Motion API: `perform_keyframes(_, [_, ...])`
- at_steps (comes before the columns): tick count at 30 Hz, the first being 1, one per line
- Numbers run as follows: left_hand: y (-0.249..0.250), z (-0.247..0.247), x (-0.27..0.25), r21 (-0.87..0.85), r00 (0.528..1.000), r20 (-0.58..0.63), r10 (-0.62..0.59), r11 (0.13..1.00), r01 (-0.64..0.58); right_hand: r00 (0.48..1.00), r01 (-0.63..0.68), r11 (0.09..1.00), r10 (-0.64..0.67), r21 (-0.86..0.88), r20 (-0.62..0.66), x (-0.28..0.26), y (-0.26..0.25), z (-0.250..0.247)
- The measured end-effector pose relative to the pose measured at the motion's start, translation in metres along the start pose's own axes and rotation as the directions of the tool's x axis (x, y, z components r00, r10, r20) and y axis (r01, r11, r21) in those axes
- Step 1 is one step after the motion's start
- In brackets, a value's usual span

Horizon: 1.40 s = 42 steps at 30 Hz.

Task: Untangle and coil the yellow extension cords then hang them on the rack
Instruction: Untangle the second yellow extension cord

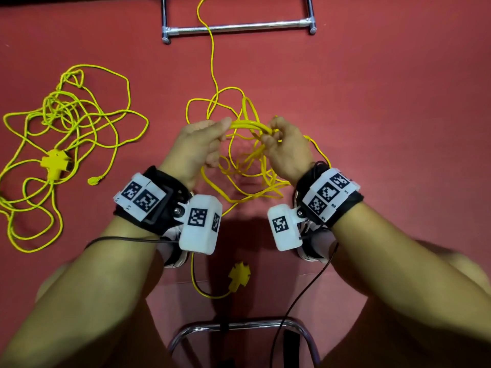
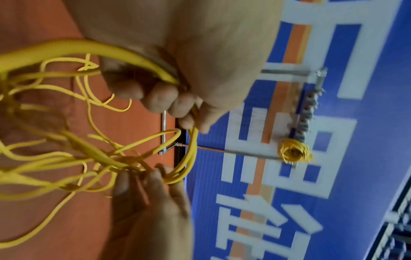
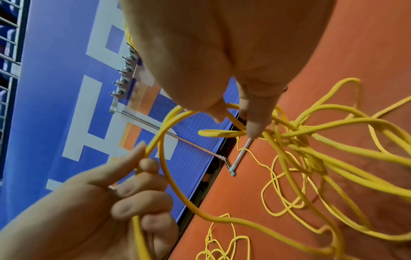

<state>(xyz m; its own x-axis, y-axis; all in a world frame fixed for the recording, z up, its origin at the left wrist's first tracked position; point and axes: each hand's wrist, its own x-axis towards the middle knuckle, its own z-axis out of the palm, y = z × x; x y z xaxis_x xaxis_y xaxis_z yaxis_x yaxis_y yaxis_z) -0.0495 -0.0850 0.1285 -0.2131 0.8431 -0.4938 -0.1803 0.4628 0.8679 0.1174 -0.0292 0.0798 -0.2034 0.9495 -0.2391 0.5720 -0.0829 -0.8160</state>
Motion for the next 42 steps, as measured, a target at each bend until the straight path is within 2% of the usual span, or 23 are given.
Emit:
perform_keyframes(3, [-0.009, 0.000, 0.003, 0.249, 0.982, -0.073, 0.172, 0.957, -0.149, 0.985, 0.171, 0.974, -0.173, -0.150, 0.004, 0.002, -0.001, -0.005])
perform_keyframes(4, [-0.010, 0.001, 0.001, 0.287, 0.976, -0.046, 0.211, 0.939, -0.190, 0.967, 0.253, 0.945, -0.252, -0.208, 0.029, -0.001, -0.003, -0.006])
perform_keyframes(6, [-0.012, 0.006, -0.004, 0.361, 0.974, 0.040, 0.225, 0.905, -0.224, 0.893, 0.449, 0.865, -0.431, -0.224, 0.127, -0.012, -0.007, -0.003])
perform_keyframes(8, [-0.014, 0.013, -0.009, 0.387, 0.971, 0.130, 0.199, 0.892, -0.234, 0.839, 0.536, 0.828, -0.500, -0.164, 0.217, -0.024, -0.011, 0.003])
perform_keyframes(10, [-0.014, 0.018, -0.014, 0.349, 0.980, 0.162, 0.115, 0.922, -0.166, 0.841, 0.522, 0.845, -0.486, -0.118, 0.240, -0.028, -0.016, 0.002])
perform_keyframes(13, [-0.008, 0.015, -0.014, 0.174, 0.970, 0.232, -0.069, 0.984, 0.029, 0.860, 0.475, 0.876, -0.440, -0.088, 0.258, -0.028, -0.019, -0.004])
perform_keyframes(16, [-0.008, 0.008, -0.010, 0.246, 0.971, 0.168, -0.168, 0.961, 0.124, 0.891, 0.421, 0.905, -0.400, -0.063, 0.215, -0.029, -0.020, -0.006])
perform_keyframes(19, [-0.015, 0.004, -0.005, 0.334, 0.990, 0.036, -0.138, 0.935, 0.118, 0.944, 0.331, 0.943, -0.330, -0.046, 0.028, -0.019, -0.017, -0.008])
perform_keyframes(22, [-0.015, 0.004, -0.003, 0.326, 0.988, -0.024, -0.151, 0.933, 0.150, 0.941, 0.334, 0.931, -0.318, 0.149, -0.118, -0.011, -0.019, -0.012])
perform_keyframes(24, [-0.012, 0.004, -0.003, 0.271, 0.974, -0.008, -0.228, 0.937, 0.221, 0.928, 0.361, 0.896, -0.317, 0.259, -0.197, -0.006, -0.024, -0.017])
perform_keyframes(27, [-0.011, 0.008, -0.008, 0.279, 0.957, 0.070, -0.281, 0.927, 0.252, 0.901, 0.400, 0.878, -0.326, 0.262, -0.286, -0.002, -0.026, -0.022])
perform_keyframes(29, [-0.013, 0.012, -0.009, 0.266, 0.962, 0.089, -0.257, 0.937, 0.226, 0.912, 0.346, 0.922, -0.287, 0.173, -0.292, -0.003, -0.026, -0.021])
perform_keyframes(30, [-0.014, 0.014, -0.009, 0.221, 0.965, 0.100, -0.241, 0.951, 0.214, 0.935, 0.287, 0.954, -0.258, 0.092, -0.244, -0.003, -0.026, -0.022])
perform_keyframes(32, [-0.013, 0.014, -0.008, 0.085, 0.969, 0.127, -0.210, 0.976, 0.200, 0.995, 0.083, 0.988, -0.088, -0.128, -0.038, -0.007, -0.028, -0.022])
perform_keyframes(33, [-0.011, 0.014, -0.007, 0.013, 0.971, 0.138, -0.195, 0.981, 0.195, 0.995, -0.030, 0.975, 0.049, -0.220, 0.082, -0.010, -0.029, -0.021])
perform_keyframes(34, [-0.009, 0.014, -0.007, -0.059, 0.972, 0.151, -0.181, 0.980, 0.192, 0.970, -0.095, 0.954, 0.153, -0.285, 0.189, -0.014, -0.030, -0.020])
perform_keyframes(35, [-0.008, 0.015, -0.008, -0.127, 0.972, 0.164, -0.165, 0.974, 0.187, 0.939, -0.104, 0.947, 0.195, -0.304, 0.285, -0.019, -0.030, -0.018])
perform_keyframes(37, [-0.005, 0.014, -0.010, -0.238, 0.973, 0.186, -0.139, 0.954, 0.182, 0.899, -0.054, 0.969, 0.152, -0.241, 0.411, -0.027, -0.028, -0.009])
perform_keyframes(38, [-0.005, 0.014, -0.010, -0.270, 0.971, 0.200, -0.131, 0.945, 0.183, 0.903, -0.070, 0.985, 0.130, -0.159, 0.410, -0.028, -0.026, -0.006])
perform_keyframes(39, [-0.005, 0.014, -0.011, -0.289, 0.967, 0.222, -0.124, 0.939, 0.187, 0.916, -0.147, 0.988, 0.155, -0.050, 0.371, -0.028, -0.027, -0.002])
perform_keyframes(41, [-0.004, 0.013, -0.012, -0.313, 0.948, 0.298, -0.115, 0.926, 0.211, 0.915, -0.335, 0.930, 0.285, 0.148, 0.285, -0.022, -0.025, 0.003])
perform_keyframes(42, [-0.004, 0.013, -0.014, -0.310, 0.931, 0.346, -0.111, 0.923, 0.226, 0.914, -0.368, 0.905, 0.310, 0.212, 0.263, -0.019, -0.023, 0.004])
